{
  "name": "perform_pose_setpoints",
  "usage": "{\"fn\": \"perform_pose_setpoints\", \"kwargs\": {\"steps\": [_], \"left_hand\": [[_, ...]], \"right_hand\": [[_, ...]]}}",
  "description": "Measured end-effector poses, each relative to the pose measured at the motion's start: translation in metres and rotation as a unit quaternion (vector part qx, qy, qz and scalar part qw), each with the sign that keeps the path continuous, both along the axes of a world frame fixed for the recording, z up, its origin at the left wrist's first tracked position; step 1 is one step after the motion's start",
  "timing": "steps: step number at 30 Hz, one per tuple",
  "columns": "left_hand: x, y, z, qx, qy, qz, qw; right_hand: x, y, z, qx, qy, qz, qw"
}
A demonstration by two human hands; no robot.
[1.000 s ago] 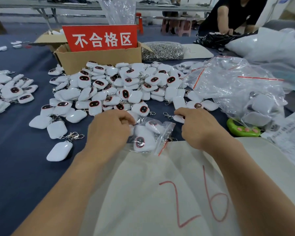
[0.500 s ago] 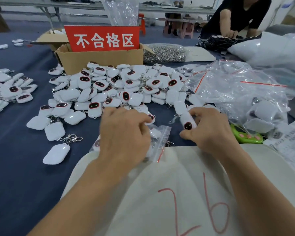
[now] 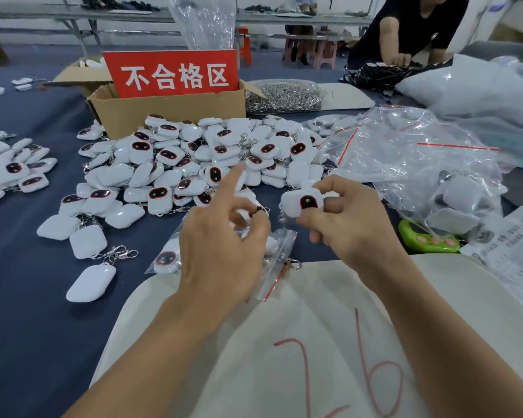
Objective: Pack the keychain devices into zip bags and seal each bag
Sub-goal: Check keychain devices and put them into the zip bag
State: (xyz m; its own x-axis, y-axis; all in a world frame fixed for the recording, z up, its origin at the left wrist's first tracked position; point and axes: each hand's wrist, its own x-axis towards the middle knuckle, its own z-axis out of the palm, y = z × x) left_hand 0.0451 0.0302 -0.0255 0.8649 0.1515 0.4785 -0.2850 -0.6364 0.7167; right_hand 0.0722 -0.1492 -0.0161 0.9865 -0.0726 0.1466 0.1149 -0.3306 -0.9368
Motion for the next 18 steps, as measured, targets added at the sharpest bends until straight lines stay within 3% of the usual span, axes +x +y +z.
{"fn": "perform_pose_setpoints", "kwargs": {"steps": [3, 6, 11, 18], "left_hand": [[-0.002, 0.003, 0.005, -0.044, -0.043, -0.058, 0.996], [-0.001, 0.004, 0.003, -0.074, -0.029, -0.098, 0.992], [0.006, 0.006, 0.005, -0.181, 0.045, -0.151, 0.971], [0.006, 0.003, 0.0, -0.186, 0.069, -0.169, 0.965]], "right_hand": [[-0.007, 0.011, 0.004, 0.108, 0.01, 0.084, 0.991], [-0.012, 0.019, 0.004, 0.146, 0.02, 0.14, 0.979], [-0.013, 0.022, -0.001, 0.226, 0.017, 0.118, 0.967], [-0.013, 0.032, -0.001, 0.198, 0.031, 0.063, 0.978]]}}
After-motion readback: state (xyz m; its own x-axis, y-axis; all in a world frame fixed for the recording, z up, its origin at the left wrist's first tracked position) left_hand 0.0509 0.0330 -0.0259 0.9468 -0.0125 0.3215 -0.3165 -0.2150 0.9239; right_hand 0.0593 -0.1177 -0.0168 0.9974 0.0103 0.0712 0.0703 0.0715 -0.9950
